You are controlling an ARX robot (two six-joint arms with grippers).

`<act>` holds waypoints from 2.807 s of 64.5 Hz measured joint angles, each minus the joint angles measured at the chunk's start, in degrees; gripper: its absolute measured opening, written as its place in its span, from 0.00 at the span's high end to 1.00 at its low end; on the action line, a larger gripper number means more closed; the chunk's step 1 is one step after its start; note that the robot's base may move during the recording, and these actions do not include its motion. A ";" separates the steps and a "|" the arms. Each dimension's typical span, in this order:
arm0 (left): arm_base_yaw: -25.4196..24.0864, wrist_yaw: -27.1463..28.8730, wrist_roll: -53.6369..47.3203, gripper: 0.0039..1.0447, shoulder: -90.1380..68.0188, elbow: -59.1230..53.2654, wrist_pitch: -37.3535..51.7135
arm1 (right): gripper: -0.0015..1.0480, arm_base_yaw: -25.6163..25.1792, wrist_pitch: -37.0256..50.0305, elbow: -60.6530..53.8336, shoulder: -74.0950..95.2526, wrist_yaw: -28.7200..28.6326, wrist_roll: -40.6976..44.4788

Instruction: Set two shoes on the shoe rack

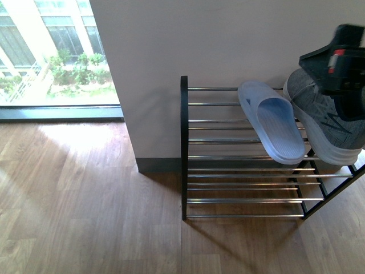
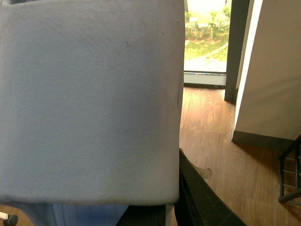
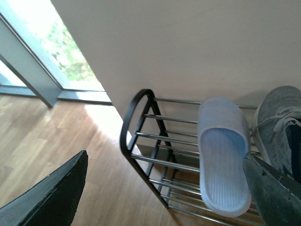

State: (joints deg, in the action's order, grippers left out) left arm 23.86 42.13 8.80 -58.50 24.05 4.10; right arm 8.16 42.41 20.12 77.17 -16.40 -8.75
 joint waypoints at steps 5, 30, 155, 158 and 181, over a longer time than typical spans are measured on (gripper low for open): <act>0.00 0.00 0.00 0.99 0.00 0.00 0.00 | 0.09 -0.57 0.48 -4.57 -6.84 -1.68 -0.96; 0.00 -0.02 0.00 0.99 0.00 0.00 0.00 | 0.34 0.68 16.20 -13.51 -10.49 23.37 5.75; 0.02 0.00 0.00 0.99 0.00 0.00 0.00 | 0.98 -7.98 -38.93 -19.04 -71.89 16.22 8.57; 0.02 -0.02 0.00 0.99 0.00 0.00 0.00 | 0.98 -7.98 -41.64 -19.04 -74.93 16.39 8.57; 0.02 -0.02 0.00 0.99 0.00 0.00 0.00 | 0.76 -7.98 -42.34 -19.04 -76.78 16.41 8.61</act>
State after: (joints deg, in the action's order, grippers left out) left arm 23.88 42.11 8.80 -58.50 24.05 4.10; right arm 0.19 0.08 1.08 0.38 0.01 -0.14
